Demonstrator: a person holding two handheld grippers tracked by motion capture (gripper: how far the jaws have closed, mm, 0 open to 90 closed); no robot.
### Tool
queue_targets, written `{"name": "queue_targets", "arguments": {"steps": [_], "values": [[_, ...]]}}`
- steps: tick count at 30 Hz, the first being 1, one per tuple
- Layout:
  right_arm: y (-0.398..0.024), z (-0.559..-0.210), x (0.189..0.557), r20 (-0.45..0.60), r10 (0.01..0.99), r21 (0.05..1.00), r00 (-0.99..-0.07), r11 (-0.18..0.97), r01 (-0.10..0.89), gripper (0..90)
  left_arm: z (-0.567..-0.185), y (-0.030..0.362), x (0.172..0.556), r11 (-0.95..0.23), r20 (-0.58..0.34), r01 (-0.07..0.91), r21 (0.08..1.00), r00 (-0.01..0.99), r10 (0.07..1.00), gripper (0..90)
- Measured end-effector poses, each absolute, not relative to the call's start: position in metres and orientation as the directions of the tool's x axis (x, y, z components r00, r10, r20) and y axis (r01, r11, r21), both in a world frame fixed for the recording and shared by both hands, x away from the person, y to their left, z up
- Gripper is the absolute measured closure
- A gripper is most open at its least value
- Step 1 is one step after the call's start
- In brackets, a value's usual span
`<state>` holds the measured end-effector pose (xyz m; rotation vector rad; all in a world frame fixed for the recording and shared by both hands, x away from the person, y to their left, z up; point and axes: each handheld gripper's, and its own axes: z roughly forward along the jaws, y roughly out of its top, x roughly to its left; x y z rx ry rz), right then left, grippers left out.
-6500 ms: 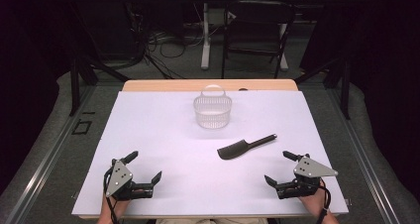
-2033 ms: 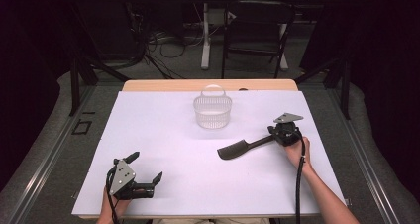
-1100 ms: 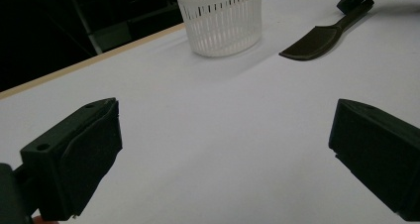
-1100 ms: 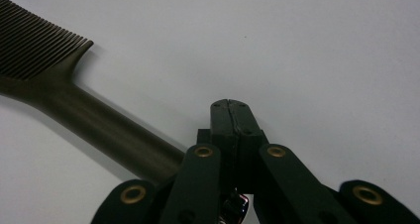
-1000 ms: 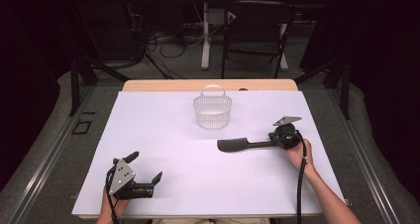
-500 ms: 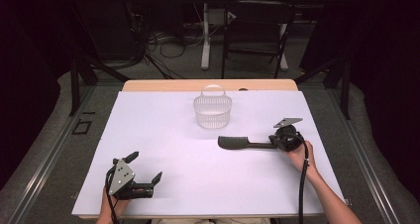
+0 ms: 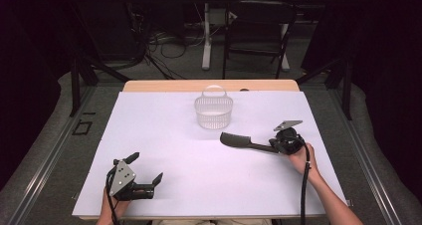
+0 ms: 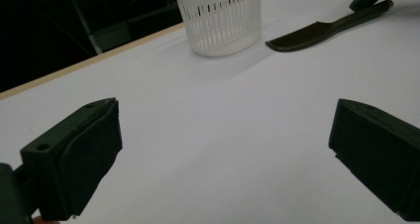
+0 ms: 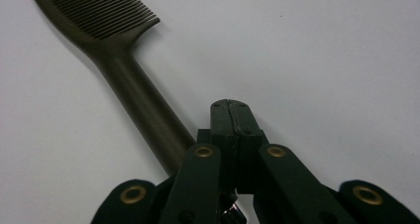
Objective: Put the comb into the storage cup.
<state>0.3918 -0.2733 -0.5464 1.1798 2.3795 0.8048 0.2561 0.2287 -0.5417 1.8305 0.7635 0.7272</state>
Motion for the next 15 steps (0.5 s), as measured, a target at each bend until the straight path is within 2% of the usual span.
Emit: {"name": "queue_targets", "arguments": {"steps": [15], "values": [[-0.2676,-0.5464,0.3840,-0.065,0.787,0.612,-0.613,0.517,0.599,90.0,-0.5415,0.2289,0.2561,-0.318,0.144,0.179,0.931,0.622,0.770,0.0]]}}
